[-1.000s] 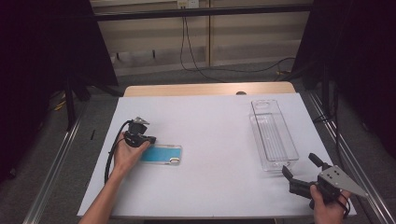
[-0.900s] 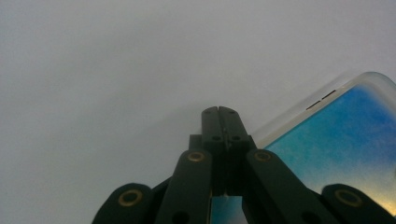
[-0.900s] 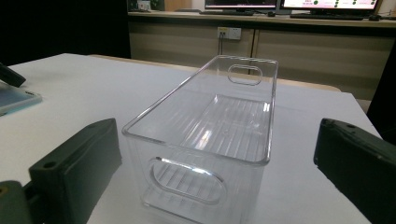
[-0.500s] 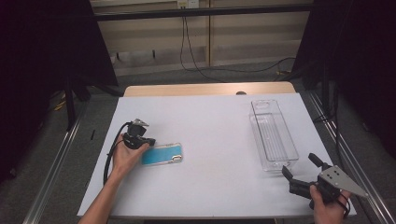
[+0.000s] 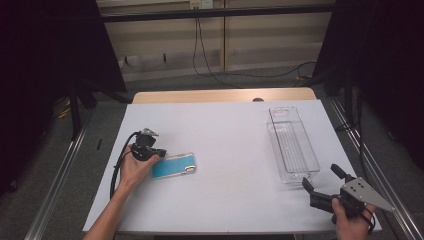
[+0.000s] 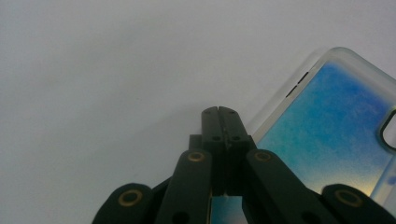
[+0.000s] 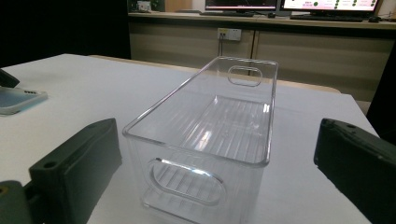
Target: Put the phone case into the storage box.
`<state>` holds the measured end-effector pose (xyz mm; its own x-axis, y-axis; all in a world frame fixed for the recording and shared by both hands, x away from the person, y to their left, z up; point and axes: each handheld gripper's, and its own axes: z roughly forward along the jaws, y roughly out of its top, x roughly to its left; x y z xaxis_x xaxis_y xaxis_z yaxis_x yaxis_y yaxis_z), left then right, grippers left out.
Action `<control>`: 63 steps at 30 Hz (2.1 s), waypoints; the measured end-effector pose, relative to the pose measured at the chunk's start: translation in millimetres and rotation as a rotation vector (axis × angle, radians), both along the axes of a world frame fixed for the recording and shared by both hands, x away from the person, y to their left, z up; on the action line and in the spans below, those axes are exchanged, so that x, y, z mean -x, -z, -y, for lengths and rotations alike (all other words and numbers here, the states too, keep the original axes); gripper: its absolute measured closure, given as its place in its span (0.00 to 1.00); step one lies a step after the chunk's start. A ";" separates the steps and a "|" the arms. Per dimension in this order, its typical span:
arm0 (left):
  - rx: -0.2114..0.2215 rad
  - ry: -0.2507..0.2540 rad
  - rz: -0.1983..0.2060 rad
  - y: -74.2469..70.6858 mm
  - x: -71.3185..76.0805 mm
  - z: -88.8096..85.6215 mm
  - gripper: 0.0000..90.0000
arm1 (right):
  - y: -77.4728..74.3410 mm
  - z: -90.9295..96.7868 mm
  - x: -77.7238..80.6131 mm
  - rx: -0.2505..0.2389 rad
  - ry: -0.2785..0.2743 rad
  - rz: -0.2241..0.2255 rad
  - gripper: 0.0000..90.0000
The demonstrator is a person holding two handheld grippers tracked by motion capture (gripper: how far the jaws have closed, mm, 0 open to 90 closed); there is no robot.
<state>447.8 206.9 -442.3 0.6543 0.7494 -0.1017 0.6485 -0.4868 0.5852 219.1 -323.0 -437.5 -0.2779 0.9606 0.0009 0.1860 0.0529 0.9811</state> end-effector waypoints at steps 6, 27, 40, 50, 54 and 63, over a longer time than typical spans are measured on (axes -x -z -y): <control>-0.014 -0.001 0.013 0.2 2.3 0.9 1.00 | 0.0 -0.1 0.4 0.001 -0.004 0.000 0.00; 0.008 0.010 -0.002 -0.1 9.2 -2.5 1.00 | -0.2 0.9 2.4 0.000 0.004 0.001 0.00; 0.031 0.019 -0.010 0.4 13.9 -6.8 1.00 | 0.2 0.6 1.7 0.008 -0.002 -0.001 0.00; 0.020 0.025 0.000 -0.5 20.3 -7.0 1.00 | 0.3 0.3 1.7 0.009 -0.004 -0.002 0.00; 0.017 0.035 -0.005 -1.1 22.8 -6.9 1.00 | 0.2 0.4 1.8 0.008 -0.004 -0.002 0.00; 0.014 0.045 -0.014 -1.7 25.2 -7.2 1.00 | 0.2 0.7 2.0 0.006 -0.006 -0.002 0.00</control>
<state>422.6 214.1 -440.5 0.6855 0.7179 -0.1213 0.6345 -0.5074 0.5831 217.1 -323.7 -437.6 -0.2839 0.9588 -0.0044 0.1874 0.0600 0.9805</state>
